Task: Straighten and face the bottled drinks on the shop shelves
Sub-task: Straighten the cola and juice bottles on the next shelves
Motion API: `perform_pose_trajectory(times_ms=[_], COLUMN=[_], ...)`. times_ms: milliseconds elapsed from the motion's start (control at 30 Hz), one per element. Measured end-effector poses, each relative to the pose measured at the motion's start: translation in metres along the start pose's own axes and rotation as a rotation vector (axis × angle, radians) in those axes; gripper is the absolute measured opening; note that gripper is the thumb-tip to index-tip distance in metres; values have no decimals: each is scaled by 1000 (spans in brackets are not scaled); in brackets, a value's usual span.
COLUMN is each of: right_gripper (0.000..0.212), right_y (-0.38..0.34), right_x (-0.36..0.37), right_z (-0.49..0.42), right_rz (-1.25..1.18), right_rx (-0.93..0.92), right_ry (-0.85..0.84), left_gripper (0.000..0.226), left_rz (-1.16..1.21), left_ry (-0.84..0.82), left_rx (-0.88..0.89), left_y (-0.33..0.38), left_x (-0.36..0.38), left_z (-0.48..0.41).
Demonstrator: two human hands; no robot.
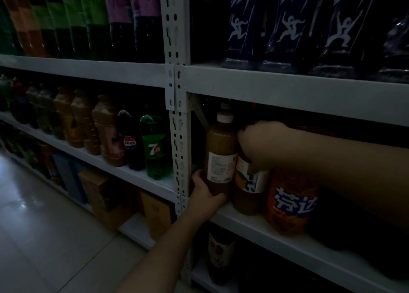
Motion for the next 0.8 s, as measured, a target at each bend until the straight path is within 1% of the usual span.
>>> perform_pose_trajectory(times_ms=[67, 100, 167, 233, 300, 367, 467, 500, 533, 567, 633, 667, 700, 733, 800], right_gripper=[68, 69, 69, 66, 64, 63, 62, 62, 61, 61, 63, 65, 65, 63, 50], right_y=[0, 1, 0, 1, 4, 6, 8, 9, 9, 10, 10, 10, 9, 8, 7], right_x=[6, 7, 5, 3, 3, 3, 2, 2, 3, 3, 5, 6, 6, 5, 2], right_z=[-2, -3, -4, -4, -6, -9, -10, -10, -10, -10, -10, -9, -8, -6, -3], right_rz=[35, 52, 86, 86, 50, 0, -50, -62, -72, -78, -83, -79, -66, -49, -37], right_rx=[26, 41, 58, 62, 59, 50, 26, 23, 21, 25, 39, 42, 37, 25, 4], right_ry=[-39, -24, 69, 162, 200, 217, 237, 236, 226, 213, 190, 181, 179, 186, 217], left_gripper=[116, 122, 129, 119, 104, 94, 88, 86, 85, 91, 119, 126, 126, 117, 94], left_rz=[-32, -39, -45, -27, -21, -2, 56, 61, 58, 50, -2, -39, -51, -35, -12], left_ry=[5, 24, 94, 142, 127, 71, -61, -78, -52, 14, 194, 269, 315, 332, 314], left_rx=[-3, -10, -21, 6, 37, 37, 18, 29, 48, 60, 63, 63, 64, 73, 96], left_y=[-2, -2, -2, 1, 2, -2, -6, -2, 5, 13, 24, 30, 33, 34, 31], left_x=[1, 0, -5, -11, -16, -20, -18, -16, -15, -15, -20, -23, -25, -27, -31], left_z=[-1, -2, -4, -7, -7, -7, -6, -3, 0, 3, 9, 10, 9, 7, 2])
Point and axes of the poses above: each hand's wrist, its own z-axis away from the middle knuckle, its own x-axis out of the palm, y = z × x, the point moved 10 cm from there along -z, towards the middle knuckle, and after that the axes turned 11 degrees about -z, right-handed, at the moved point
